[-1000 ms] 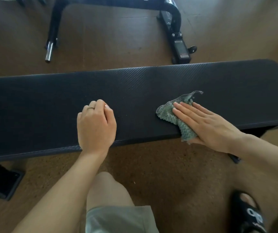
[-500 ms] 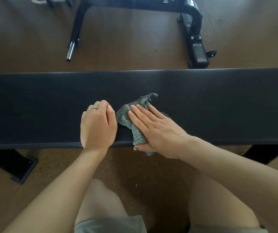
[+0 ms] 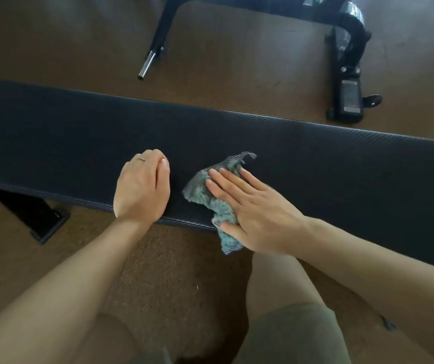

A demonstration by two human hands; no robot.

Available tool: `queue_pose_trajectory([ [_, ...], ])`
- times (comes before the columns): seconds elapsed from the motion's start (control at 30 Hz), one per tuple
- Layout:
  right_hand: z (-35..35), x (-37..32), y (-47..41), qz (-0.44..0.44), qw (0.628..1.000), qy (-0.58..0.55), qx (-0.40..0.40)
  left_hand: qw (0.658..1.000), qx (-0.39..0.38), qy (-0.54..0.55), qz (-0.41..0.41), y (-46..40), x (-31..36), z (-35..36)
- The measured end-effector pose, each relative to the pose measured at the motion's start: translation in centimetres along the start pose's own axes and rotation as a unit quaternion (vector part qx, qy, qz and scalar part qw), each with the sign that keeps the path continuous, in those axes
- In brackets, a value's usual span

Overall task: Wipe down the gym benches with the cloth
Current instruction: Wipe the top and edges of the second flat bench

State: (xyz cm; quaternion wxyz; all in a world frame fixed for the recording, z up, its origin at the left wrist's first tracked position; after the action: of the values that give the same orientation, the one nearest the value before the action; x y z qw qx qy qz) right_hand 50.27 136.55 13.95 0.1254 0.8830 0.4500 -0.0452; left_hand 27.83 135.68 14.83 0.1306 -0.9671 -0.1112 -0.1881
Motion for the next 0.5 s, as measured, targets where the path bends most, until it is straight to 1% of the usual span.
queue_pose_trajectory([
  [0.1,-1.3,1.6,-5.2,0.034,0.999,-0.024,-0.003,1.0,-0.014,-0.017,0.001,0.1,0.1,-0.1],
  [0.17,-1.9,2.8,-7.4,0.057,0.998,-0.018,-0.012,1.0,-0.02,-0.024,0.003,0.1,0.4,-0.1],
  [0.27,-1.7,1.9,-6.7,0.076,0.997,-0.016,-0.002,0.999,-0.018,-0.03,0.005,0.1,0.5,-0.3],
  [0.3,-1.4,0.9,-5.3,0.069,0.997,-0.018,0.0,0.999,-0.019,-0.033,0.004,0.2,0.5,-0.3],
  [0.4,0.0,-1.7,0.2,0.012,1.0,-0.014,0.008,0.999,-0.024,-0.046,0.006,0.0,0.6,-0.3],
  [0.5,0.7,-1.4,1.6,-0.017,1.0,-0.003,0.008,0.998,-0.017,-0.054,0.01,-0.2,0.5,-0.2],
])
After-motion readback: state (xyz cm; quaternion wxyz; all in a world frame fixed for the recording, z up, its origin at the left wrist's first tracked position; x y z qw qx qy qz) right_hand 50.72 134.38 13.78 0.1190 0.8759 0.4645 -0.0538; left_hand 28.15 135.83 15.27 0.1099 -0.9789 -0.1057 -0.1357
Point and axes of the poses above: each hand's wrist, its own y-axis away from the middle knuckle, its own z-axis out of the palm, x = y × z, the point moved 4 cm from there along -y, towards the middle knuckle, and after that the axes turned 1 degree about -y, right-handed, at the moved point
